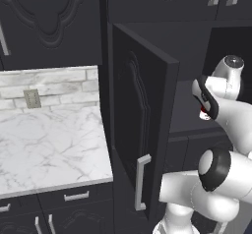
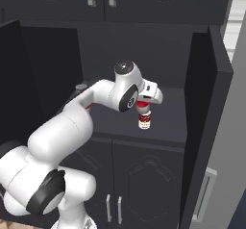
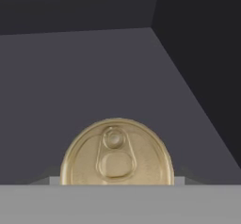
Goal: Stack two cans on top of the other two cans in the cabinet.
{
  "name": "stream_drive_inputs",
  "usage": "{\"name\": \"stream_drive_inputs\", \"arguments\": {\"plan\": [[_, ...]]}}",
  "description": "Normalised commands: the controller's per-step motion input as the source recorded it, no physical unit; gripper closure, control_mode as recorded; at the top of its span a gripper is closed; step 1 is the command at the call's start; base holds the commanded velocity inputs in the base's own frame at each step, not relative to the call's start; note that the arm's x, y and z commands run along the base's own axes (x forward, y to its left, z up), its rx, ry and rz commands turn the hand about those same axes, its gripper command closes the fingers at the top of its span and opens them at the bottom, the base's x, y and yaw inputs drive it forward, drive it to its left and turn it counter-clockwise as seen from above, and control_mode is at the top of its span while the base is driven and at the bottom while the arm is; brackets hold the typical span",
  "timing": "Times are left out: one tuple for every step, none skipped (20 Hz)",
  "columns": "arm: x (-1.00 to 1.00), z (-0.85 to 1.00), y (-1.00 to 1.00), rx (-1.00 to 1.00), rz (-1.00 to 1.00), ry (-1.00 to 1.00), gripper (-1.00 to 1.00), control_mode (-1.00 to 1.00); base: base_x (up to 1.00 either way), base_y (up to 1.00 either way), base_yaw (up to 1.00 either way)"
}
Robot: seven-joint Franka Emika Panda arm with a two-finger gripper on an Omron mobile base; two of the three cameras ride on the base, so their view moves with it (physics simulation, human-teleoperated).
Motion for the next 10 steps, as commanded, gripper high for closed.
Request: {"name": "stream_drive_inputs", "arguments": {"plan": [[0.00,-0.08,-0.11,0.00,0.00,0.00,1.00,-1.00,0.00,0.00,0.00],[0.00,-0.09,-0.09,0.00,0.00,0.00,1.00,-1.00,0.00,0.00,0.00],[0.00,-0.10,-0.09,0.00,0.00,0.00,1.00,-1.00,0.00,0.00,0.00],[0.00,-0.12,-0.10,0.00,0.00,0.01,1.00,-1.00,0.00,0.00,0.00],[0.00,-0.15,-0.09,0.00,0.00,0.01,1.00,-1.00,0.00,0.00,0.00],[0.00,-0.14,-0.03,0.00,0.00,0.00,1.00,-1.00,0.00,0.00,0.00],[0.02,-0.14,-0.01,0.00,0.00,0.00,1.00,-1.00,0.00,0.00,0.00],[0.05,-0.12,0.00,0.00,0.00,0.00,1.00,-1.00,0.00,0.00,0.00],[0.08,-0.11,0.00,0.00,0.00,0.00,1.00,-1.00,0.00,0.00,0.00],[0.08,-0.10,0.00,0.00,0.00,0.00,1.00,-1.00,0.00,0.00,0.00]]}}
